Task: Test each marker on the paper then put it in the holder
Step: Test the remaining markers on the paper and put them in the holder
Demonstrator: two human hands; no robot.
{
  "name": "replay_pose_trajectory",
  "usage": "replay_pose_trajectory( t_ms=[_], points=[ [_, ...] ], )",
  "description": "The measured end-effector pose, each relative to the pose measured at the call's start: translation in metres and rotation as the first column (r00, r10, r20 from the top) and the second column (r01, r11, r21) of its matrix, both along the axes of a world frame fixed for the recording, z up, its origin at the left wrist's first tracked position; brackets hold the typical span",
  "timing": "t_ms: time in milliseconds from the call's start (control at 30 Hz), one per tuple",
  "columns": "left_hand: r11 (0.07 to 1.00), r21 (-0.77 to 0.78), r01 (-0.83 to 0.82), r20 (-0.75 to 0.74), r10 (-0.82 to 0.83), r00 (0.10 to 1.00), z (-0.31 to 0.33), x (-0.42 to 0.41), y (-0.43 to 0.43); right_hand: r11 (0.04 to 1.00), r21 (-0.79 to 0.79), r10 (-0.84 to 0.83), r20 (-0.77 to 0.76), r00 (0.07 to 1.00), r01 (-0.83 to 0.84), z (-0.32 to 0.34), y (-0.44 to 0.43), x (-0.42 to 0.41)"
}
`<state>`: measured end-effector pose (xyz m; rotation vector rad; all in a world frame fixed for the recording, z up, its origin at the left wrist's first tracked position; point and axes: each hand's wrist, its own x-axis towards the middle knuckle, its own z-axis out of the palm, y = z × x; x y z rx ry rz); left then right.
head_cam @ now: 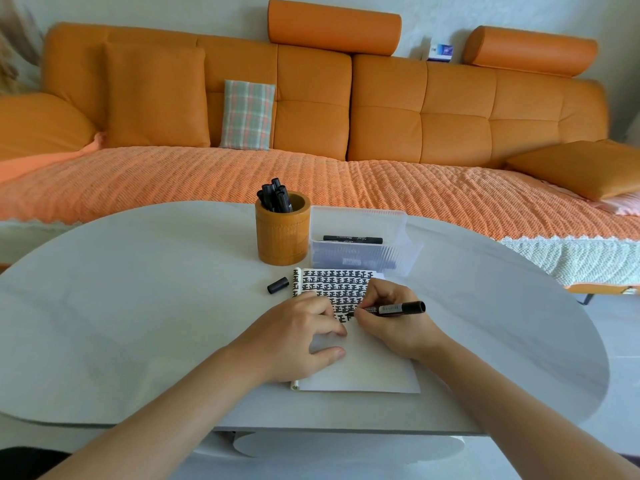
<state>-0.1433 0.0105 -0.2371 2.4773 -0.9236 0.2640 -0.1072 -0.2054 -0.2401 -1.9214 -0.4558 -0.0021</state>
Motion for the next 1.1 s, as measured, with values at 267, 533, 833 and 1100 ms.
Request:
replay_pose_trajectory(
  t_ms=[267,533,833,1100],
  points=[
    [1.000,-0.009,0.008,0.015,-0.008,1.000,-0.001,0.001,0.000,0.998,-0.020,0.067,-0.027,0.997,-0.067,0.002,-0.002,-0.001],
    [1.000,-0.004,0.018,0.047,-0.017,0.999,-0.002,0.002,0.001,0.999,0.014,0.031,-0.027,0.999,-0.030,0.006,-0.001,-0.001],
    [0.959,-0.241,-0.151,0.048,0.167,0.985,0.014,0.026,0.022,0.998,0.054,-0.028,0.140,0.990,0.021,0.025,0.001,0.009],
    [0.881,0.005,-0.474,0.009,0.474,0.881,0.001,0.053,0.057,0.985,-0.106,0.126,-0.079,0.989,-0.134,0.050,-0.001,0.023]
  ],
)
